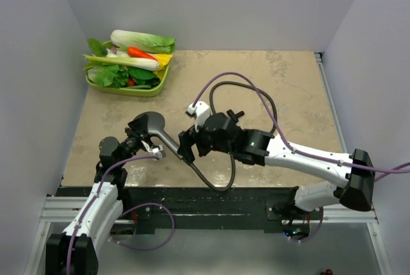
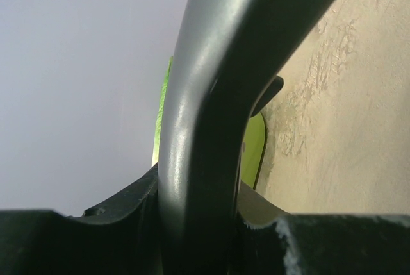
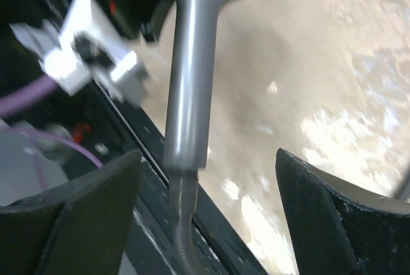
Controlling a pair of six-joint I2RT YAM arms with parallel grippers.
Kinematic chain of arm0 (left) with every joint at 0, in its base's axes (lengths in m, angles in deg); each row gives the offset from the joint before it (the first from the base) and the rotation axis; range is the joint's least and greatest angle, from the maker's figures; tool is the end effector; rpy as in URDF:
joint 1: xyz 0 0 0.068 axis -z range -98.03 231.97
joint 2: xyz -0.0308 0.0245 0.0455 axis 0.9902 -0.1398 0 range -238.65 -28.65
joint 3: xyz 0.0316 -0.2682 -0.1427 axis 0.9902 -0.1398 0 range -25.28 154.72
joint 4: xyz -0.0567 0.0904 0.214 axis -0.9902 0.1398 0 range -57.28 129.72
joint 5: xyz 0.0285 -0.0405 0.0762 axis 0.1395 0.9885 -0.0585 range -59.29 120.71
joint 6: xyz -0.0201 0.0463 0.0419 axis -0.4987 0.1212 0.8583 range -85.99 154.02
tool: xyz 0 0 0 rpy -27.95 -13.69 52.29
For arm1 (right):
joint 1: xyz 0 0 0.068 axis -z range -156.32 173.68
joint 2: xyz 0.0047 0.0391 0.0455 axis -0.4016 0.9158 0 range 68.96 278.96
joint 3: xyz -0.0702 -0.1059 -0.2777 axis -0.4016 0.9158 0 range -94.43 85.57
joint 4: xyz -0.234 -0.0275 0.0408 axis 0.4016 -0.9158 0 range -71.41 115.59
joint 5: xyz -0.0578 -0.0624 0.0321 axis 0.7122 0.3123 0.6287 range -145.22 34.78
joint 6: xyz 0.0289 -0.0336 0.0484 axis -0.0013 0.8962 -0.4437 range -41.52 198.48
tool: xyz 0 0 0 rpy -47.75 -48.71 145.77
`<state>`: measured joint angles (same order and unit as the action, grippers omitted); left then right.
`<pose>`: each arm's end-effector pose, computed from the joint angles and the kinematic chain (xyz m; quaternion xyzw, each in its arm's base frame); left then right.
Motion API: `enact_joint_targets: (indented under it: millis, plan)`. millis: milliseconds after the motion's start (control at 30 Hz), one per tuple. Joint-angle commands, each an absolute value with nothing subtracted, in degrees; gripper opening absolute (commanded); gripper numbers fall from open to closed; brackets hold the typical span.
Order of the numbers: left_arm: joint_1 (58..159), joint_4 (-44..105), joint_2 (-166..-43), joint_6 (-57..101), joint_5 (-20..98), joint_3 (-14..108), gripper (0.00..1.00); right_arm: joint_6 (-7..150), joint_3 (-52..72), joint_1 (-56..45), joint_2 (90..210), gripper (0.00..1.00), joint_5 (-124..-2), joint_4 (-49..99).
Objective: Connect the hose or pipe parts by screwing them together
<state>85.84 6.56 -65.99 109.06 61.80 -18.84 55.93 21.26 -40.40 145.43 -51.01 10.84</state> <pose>0.1195 -0.0347 0.2222 0.5906 0.4320 0.2193 0.6453 0.1306 0.2601 0.3581 -0.2840 0.8031 0.3360 0.4019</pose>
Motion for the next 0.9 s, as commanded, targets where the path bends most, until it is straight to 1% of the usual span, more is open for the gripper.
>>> enact_joint_targets:
  millis: [0,67,233,400,433,500,600,633,700,733,800,833,867]
  plan:
    - [85.92,0.99,-65.57,107.58,63.58,-16.49,0.00,64.50,17.55,-49.61,146.74,0.86,-31.24,-2.62]
    - [86.01,1.16,-65.57,107.49,63.58,-16.49,0.00,65.29,15.97,-53.99,148.59,0.85,-26.75,-4.29]
    - [86.01,1.25,-65.57,107.58,63.49,-16.49,0.00,66.26,11.49,-59.29,153.24,0.82,-19.89,-7.11]
    - [86.01,1.43,-65.39,107.40,63.58,-16.23,0.00,67.84,9.02,-62.02,157.82,0.69,-12.69,-7.90]
    - [86.01,1.51,-65.39,107.40,63.41,-16.14,0.00,68.02,8.59,-62.37,158.43,0.65,-11.98,-7.90]
    - [86.01,1.52,-65.48,107.49,63.41,-16.05,0.00,68.46,8.32,-62.81,159.75,0.62,-10.75,-7.64]
    - [85.92,1.60,-65.48,107.40,63.41,-16.05,0.00,68.72,7.79,-62.90,161.16,0.53,-10.31,-7.46]
    - [86.01,1.60,-65.56,107.32,63.32,-15.96,0.00,68.81,7.70,-62.98,161.34,0.47,-10.39,-7.29]
    - [86.01,1.60,-65.65,107.32,63.49,-15.79,0.00,68.90,7.88,-63.07,161.34,0.41,-10.83,-6.15]
    - [86.01,1.52,-65.65,107.32,63.49,-15.79,0.00,68.90,8.23,-63.07,161.25,0.32,-11.18,-5.71]
    - [86.01,1.52,-65.65,107.32,63.49,-15.70,0.00,68.46,8.84,-62.98,160.81,0.22,-11.79,-4.21]
    - [86.01,1.52,-65.74,107.32,63.49,-15.61,0.00,68.28,9.45,-63.07,160.29,0.14,-12.23,-3.69]
    - [86.01,1.52,-65.74,107.32,63.41,-15.61,0.00,68.02,9.55,-63.07,160.11,0.11,-12.93,-3.33]
